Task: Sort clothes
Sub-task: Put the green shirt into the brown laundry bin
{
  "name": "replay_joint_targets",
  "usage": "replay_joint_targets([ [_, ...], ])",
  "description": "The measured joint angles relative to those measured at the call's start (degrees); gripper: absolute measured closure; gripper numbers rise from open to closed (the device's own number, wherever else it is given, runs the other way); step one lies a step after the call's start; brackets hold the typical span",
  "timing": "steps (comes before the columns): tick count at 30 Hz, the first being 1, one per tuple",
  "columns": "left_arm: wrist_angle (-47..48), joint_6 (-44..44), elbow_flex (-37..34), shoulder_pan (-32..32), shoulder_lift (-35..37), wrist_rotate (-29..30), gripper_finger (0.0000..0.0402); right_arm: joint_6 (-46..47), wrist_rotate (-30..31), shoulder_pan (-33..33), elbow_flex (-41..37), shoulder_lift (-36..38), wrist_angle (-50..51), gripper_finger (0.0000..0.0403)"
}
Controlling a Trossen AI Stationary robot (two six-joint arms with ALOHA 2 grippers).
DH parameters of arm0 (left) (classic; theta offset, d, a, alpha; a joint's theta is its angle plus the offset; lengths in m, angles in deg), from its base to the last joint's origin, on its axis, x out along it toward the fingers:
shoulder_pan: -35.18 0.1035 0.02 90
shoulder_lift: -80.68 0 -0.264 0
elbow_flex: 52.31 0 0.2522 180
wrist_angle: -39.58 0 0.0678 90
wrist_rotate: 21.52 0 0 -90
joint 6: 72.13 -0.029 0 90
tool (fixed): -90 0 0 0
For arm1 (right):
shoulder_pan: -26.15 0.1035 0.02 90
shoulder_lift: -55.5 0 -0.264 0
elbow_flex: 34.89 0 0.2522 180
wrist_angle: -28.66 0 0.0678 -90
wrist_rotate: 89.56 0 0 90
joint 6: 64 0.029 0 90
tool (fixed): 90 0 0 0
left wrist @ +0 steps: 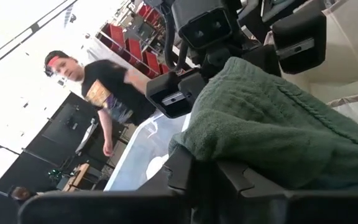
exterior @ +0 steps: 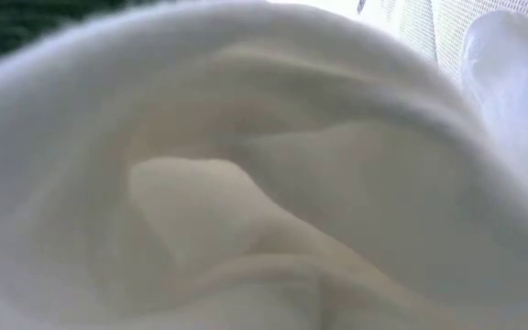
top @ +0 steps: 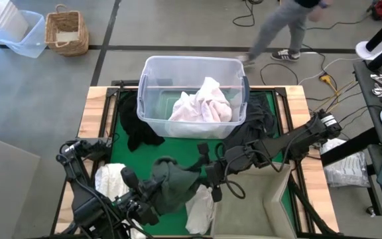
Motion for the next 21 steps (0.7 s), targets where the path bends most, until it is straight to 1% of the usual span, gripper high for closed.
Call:
replay_joint_targets([
  [3,0.0,0.1,0.0,0.1,0.0,-1.6,0.0349,-1.3,0.0,0.0,0.0,0.0,0.1,0.0352],
  [4,0.0,0.1,0.0,0.1,0.0,-2.0,0.0337,-1.5,0.0,0.0,0.0,0.0,0.2,0.0369],
  [5,0.0,0.1,0.0,0.1,0.0,-2.3,0.0323,-2.0,0.0,0.0,0.0,0.0,0.2,0.0377],
  [8,-0.1,0.2,0.0,0.0,0.0,-3.1,0.0274,-1.8,0.0,0.0,0.0,0.0,0.1,0.0376],
  [13,-0.1,0.7,0.0,0.0,0.0,-3.2,0.0180,-1.4,0.0,0.0,0.0,0.0,0.1,0.0371],
  [16,-0.1,0.6,0.0,0.0,0.0,-4.2,0.0134,-1.4,0.0,0.0,0.0,0.0,0.1,0.0374],
  [19,0.1,-0.4,0.0,-0.1,0.0,-8.8,0.0103,-1.0,0.0,0.0,0.0,0.2,0.1,0.0374],
  [21,0.7,-0.4,0.0,-0.1,0.0,-11.1,0.0093,-0.7,0.0,0.0,0.0,1.0,0.7,0.0374],
])
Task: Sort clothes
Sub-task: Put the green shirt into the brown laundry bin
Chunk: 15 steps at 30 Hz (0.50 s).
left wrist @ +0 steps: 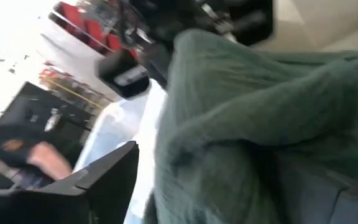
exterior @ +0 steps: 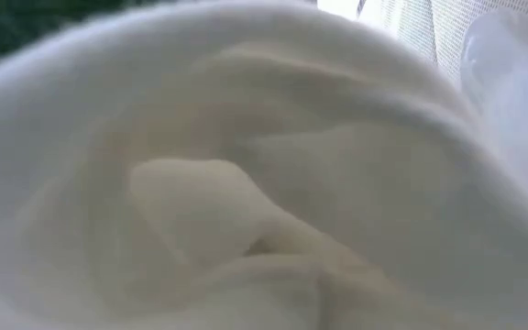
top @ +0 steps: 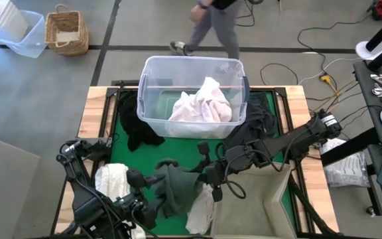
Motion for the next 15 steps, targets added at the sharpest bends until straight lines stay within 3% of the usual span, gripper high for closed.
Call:
replay_joint_targets([
  [15,1.7,-3.3,6.6,0.0,0.1,-3.6,0.0088,5.4,0.5,0.0,0.0,12.1,3.1,0.0376],
])
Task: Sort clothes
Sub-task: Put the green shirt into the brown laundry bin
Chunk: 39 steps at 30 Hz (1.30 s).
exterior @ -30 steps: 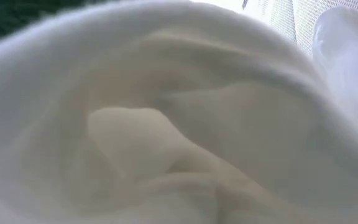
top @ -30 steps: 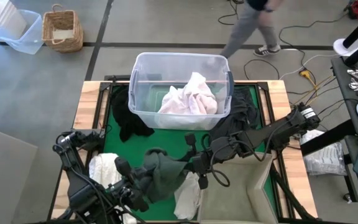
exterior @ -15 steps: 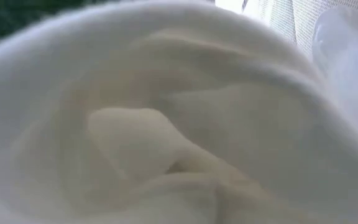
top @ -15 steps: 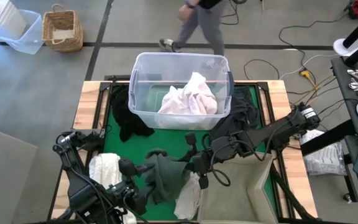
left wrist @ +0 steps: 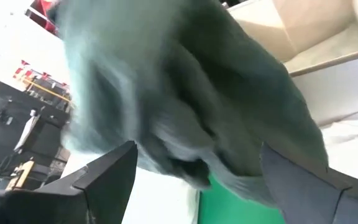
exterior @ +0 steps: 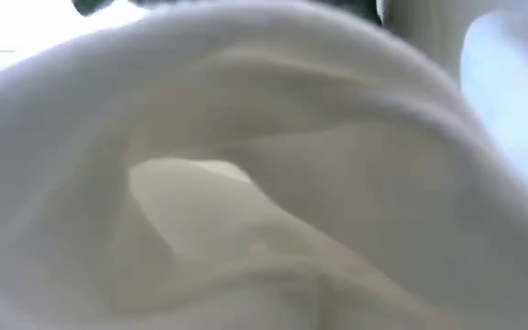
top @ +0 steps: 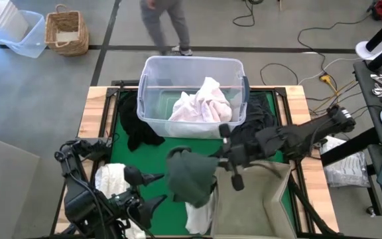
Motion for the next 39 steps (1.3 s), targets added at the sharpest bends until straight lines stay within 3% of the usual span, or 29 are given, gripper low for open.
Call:
replay_joint_targets([
  [18,0.0,-1.2,0.1,0.2,1.2,0.1,0.0088,12.3,-3.8,0.0,0.0,13.1,-0.3,0.0376],
  [25,0.0,-1.0,0.1,0.2,1.2,0.1,0.0088,18.5,-6.2,0.0,0.0,17.2,8.6,0.0376],
  [31,0.0,-0.9,0.1,0.2,1.2,0.1,0.0088,23.8,-16.1,0.0,0.0,20.0,15.2,0.0376],
  [39,0.0,0.5,0.1,0.2,1.2,0.1,0.0088,25.5,-17.2,0.0,0.0,23.8,27.8,0.0376],
])
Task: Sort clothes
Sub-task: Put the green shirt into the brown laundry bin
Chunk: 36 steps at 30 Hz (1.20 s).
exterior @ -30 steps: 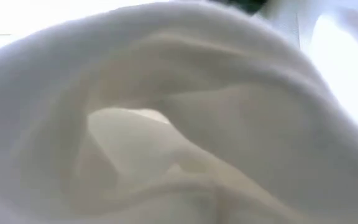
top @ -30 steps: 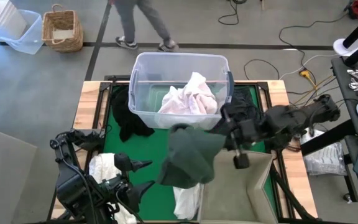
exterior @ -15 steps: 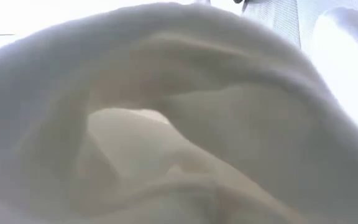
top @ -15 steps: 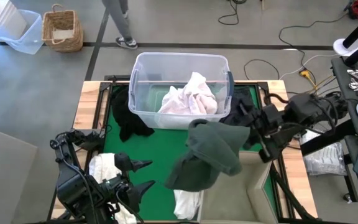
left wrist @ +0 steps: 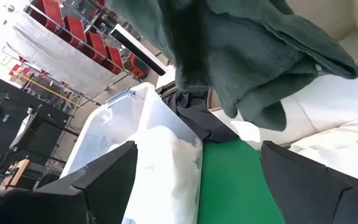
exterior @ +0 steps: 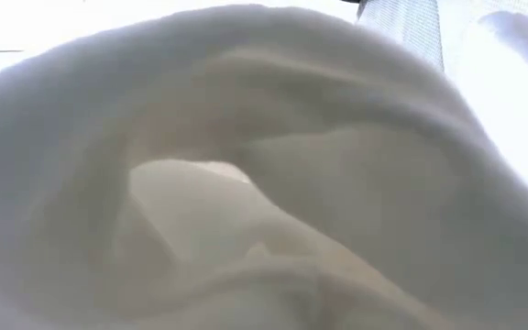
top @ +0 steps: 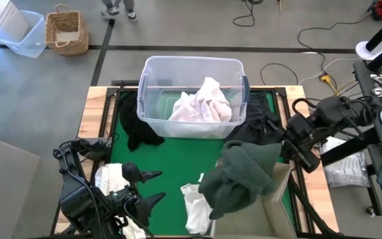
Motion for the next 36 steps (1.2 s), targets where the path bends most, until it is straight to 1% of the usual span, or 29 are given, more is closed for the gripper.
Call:
replay_joint_targets([
  [7,0.0,0.0,0.0,0.0,0.0,0.0,0.0088,1.8,0.1,0.0,0.0,1.2,14.1,0.0376],
  [14,0.0,0.8,0.0,0.0,0.0,0.0,0.0088,6.3,0.1,0.0,0.0,-0.6,25.1,0.0376],
  [27,0.0,1.4,0.0,0.0,0.0,0.0,0.0088,9.1,-2.0,0.0,0.0,-6.9,33.0,0.0376],
  [36,0.0,1.4,0.0,0.0,0.0,0.0,0.0088,10.7,-6.4,0.0,0.0,-11.2,34.9,0.0376],
])
